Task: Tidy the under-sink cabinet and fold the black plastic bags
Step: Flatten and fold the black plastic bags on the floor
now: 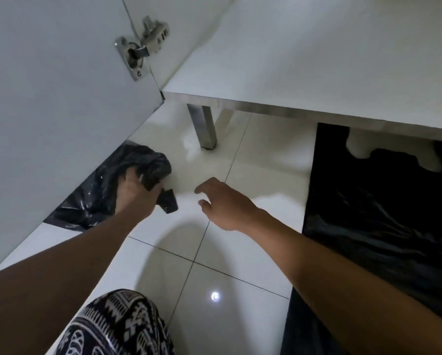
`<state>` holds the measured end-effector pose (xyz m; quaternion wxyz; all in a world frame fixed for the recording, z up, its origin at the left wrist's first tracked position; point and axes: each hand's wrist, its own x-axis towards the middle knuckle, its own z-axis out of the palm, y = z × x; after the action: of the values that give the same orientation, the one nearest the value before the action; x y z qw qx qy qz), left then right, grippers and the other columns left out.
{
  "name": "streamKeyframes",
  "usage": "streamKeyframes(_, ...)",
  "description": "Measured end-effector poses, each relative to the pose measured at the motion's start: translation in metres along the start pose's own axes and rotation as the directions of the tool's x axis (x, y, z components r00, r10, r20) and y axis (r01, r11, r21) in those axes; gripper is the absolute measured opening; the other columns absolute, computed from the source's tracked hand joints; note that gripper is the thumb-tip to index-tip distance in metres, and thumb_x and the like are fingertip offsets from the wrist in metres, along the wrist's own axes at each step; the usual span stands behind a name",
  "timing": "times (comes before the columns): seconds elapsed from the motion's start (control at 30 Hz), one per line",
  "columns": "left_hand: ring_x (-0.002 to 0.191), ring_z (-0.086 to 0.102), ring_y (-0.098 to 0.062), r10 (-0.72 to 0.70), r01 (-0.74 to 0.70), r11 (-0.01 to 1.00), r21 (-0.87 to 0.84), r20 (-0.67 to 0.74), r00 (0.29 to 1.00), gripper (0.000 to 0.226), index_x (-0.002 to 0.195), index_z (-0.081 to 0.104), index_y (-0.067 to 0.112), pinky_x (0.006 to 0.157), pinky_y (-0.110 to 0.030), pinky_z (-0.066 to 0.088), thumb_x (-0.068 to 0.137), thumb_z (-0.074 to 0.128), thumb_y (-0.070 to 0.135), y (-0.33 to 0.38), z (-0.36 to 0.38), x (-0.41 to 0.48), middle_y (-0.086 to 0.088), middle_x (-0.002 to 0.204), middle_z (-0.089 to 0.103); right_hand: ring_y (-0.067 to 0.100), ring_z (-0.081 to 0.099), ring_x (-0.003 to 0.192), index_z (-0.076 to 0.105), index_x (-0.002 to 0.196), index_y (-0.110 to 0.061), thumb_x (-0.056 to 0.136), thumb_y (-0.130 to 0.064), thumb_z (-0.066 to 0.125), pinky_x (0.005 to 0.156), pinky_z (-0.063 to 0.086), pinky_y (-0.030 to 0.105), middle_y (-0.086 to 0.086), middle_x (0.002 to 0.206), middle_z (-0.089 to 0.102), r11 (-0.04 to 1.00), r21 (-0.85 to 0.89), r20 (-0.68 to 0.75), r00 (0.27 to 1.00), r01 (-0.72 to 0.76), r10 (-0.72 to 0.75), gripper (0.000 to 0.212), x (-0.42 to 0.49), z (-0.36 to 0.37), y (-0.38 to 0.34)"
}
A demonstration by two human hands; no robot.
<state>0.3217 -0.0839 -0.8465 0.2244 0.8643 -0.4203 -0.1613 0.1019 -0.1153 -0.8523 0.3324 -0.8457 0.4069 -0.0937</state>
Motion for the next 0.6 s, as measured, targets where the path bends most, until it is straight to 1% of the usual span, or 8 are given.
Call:
streamKeyframes(0.13, 0.08, 0.06, -0.019, 0.015, -0.008, 0.997, -0.082, 0.087, 0.996, 0.029, 0.117, 0.061, 0.009, 0.064, -0.023, 0.05, 0.088, 0.064, 0.006, 0.002, 0.007, 0.009, -0.005, 0.096, 0.064, 0.019, 0.048, 0.125, 0.041, 0.143, -0.023, 0.102, -0.031, 0.044, 0.096, 0.045, 0.035, -0.002, 0.144, 0.041, 0.998, 0.065, 0.018, 1.0, 0.001, -0.002, 0.042, 0.016, 0.021, -0.002)
streamKeyframes(0.2, 0.072, 0.059, -0.019, 0.068, -0.05, 0.993, -0.106, 0.178, 0.982, 0.006, 0.093, 0.065, 0.008, 0.054, -0.018, 0.045, 0.088, 0.063, 0.006, 0.016, 0.013, 0.003, -0.004, 0.081, 0.063, 0.017, 0.052, 0.121, 0.042, 0.143, -0.023, 0.1, -0.041, 0.045, 0.094, 0.044, 0.032, -0.001, 0.139, 0.048, 0.953, 0.287, -0.057, 0.992, -0.093, 0.114, 0.047, 0.022, 0.019, 0.001)
streamKeyframes(0.27, 0.076, 0.061, -0.018, 0.142, -0.08, 0.977, -0.196, 0.322, 0.936, 0.008, 0.084, 0.066, 0.012, 0.062, -0.02, 0.046, 0.089, 0.064, 0.008, 0.038, 0.019, -0.008, -0.002, 0.08, 0.066, 0.017, 0.057, 0.116, 0.048, 0.139, -0.022, 0.095, -0.059, 0.044, 0.091, 0.043, 0.029, -0.001, 0.132, 0.057, 0.748, 0.624, -0.062, 0.94, -0.226, 0.335, 0.058, 0.028, 0.007, 0.004)
streamKeyframes(0.33, 0.078, 0.062, -0.015, 0.219, -0.074, 0.952, -0.297, 0.493, 0.842, 0.013, 0.076, 0.067, 0.015, 0.071, -0.025, 0.047, 0.086, 0.064, 0.007, 0.064, 0.02, -0.025, 0.0, 0.079, 0.067, 0.021, 0.063, 0.112, 0.061, 0.127, -0.023, 0.083, -0.077, 0.044, 0.096, 0.049, 0.037, 0.001, 0.123, 0.067, 0.426, 0.847, 0.096, 0.881, -0.316, 0.464, 0.071, 0.028, -0.013, 0.016)
streamKeyframes(0.4, 0.079, 0.061, -0.014, 0.321, -0.079, 0.924, -0.373, 0.646, 0.692, 0.008, 0.07, 0.068, 0.018, 0.075, -0.028, 0.048, 0.078, 0.065, 0.017, 0.082, 0.02, -0.041, 0.001, 0.077, 0.067, 0.028, 0.068, 0.107, 0.067, 0.118, -0.019, 0.084, -0.068, 0.056, 0.094, 0.053, 0.047, 0.006, 0.116, 0.072, 0.183, 0.902, 0.277, 0.85, -0.39, 0.449, 0.061, 0.014, -0.032, 0.033)
streamKeyframes(0.43, 0.079, 0.06, -0.014, 0.336, -0.057, 0.92, -0.388, 0.705, 0.625, 0.009, 0.073, 0.07, 0.02, 0.074, -0.029, 0.047, 0.075, 0.065, 0.027, 0.089, 0.018, -0.05, 0.001, 0.079, 0.066, 0.033, 0.068, 0.108, 0.067, 0.118, -0.014, 0.088, -0.052, 0.063, 0.093, 0.054, 0.049, 0.011, 0.117, 0.071, 0.14, 0.908, 0.306, 0.852, -0.395, 0.425, 0.048, 0.004, -0.04, 0.04)
streamKeyframes(0.5, 0.079, 0.06, -0.017, 0.281, 0.008, 0.937, -0.348, 0.769, 0.574, 0.047, 0.086, 0.073, 0.019, 0.075, -0.033, 0.044, 0.07, 0.065, 0.062, 0.098, 0.017, -0.063, 0.0, 0.083, 0.068, 0.04, 0.065, 0.108, 0.066, 0.112, -0.006, 0.089, -0.017, 0.068, 0.091, 0.055, 0.047, 0.022, 0.116, 0.068, 0.18, 0.934, 0.21, 0.882, -0.308, 0.421, 0.026, -0.016, -0.056, 0.052)
streamKeyframes(0.6, 0.079, 0.063, -0.02, 0.098, 0.285, 0.881, -0.378, 0.734, 0.672, 0.093, 0.095, 0.073, 0.016, 0.076, -0.037, 0.042, 0.057, 0.048, 0.097, 0.108, 0.019, -0.075, -0.002, 0.088, 0.072, 0.035, 0.069, 0.096, 0.066, 0.094, -0.009, 0.084, 0.002, 0.07, 0.086, 0.056, 0.042, 0.02, 0.1, 0.071, 0.316, 0.934, 0.028, 0.918, -0.165, 0.396, 0.015, -0.054, -0.076, 0.06)
